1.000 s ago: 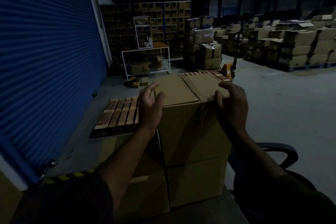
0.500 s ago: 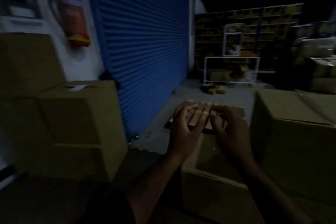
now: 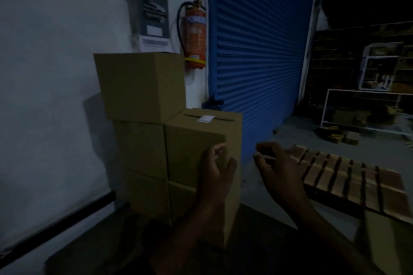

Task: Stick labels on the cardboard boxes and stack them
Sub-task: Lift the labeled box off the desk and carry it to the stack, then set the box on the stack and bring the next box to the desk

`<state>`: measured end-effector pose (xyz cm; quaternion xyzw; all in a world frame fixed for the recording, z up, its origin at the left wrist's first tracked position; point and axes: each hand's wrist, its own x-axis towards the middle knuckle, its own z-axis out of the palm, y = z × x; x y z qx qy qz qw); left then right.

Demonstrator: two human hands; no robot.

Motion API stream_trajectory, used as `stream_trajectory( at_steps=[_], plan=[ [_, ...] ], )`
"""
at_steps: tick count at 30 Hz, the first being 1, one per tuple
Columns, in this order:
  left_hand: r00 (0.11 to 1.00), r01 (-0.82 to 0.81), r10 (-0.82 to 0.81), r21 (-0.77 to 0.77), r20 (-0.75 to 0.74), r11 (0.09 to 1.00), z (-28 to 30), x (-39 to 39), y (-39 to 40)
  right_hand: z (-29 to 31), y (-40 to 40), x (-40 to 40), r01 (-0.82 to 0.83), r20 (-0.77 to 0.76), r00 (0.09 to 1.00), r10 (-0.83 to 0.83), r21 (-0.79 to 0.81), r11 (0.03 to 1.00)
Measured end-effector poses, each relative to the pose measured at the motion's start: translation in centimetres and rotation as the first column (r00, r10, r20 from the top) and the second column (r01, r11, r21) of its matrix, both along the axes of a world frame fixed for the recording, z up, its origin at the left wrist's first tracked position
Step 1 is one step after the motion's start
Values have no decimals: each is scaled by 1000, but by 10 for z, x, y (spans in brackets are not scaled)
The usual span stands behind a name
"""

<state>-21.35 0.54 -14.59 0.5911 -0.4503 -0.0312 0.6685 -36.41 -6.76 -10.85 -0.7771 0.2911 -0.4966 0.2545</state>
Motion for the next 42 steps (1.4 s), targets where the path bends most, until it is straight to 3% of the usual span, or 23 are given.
stream_trajectory(
  at_steps=[8,12,16,22,25,30,36,42],
  plan=[
    [972,-231,235,-143,13,962,69,215,26,74,11,192,-106,89,990,109,-37,994],
    [891,-435,455,-272,10,858,115,311,33,111,10,272,-136,143,980,139,-30,990],
    [812,-583,574,-200,-106,788,156,399,39,138,7,327,-209,214,959,184,97,973],
    [884,-458,457,16,-96,889,183,473,29,154,3,368,-316,187,943,276,236,919],
    [911,-400,398,10,-110,917,182,486,25,149,3,379,-329,126,943,308,220,918],
    [862,-502,492,-69,-123,862,175,500,22,145,7,376,-378,257,910,324,198,904],
    [821,-564,567,-243,-64,789,190,420,57,140,24,338,-345,377,879,293,78,935],
    [920,-391,379,-321,-101,863,182,327,81,139,45,260,-217,475,857,201,-21,976]
  ],
)
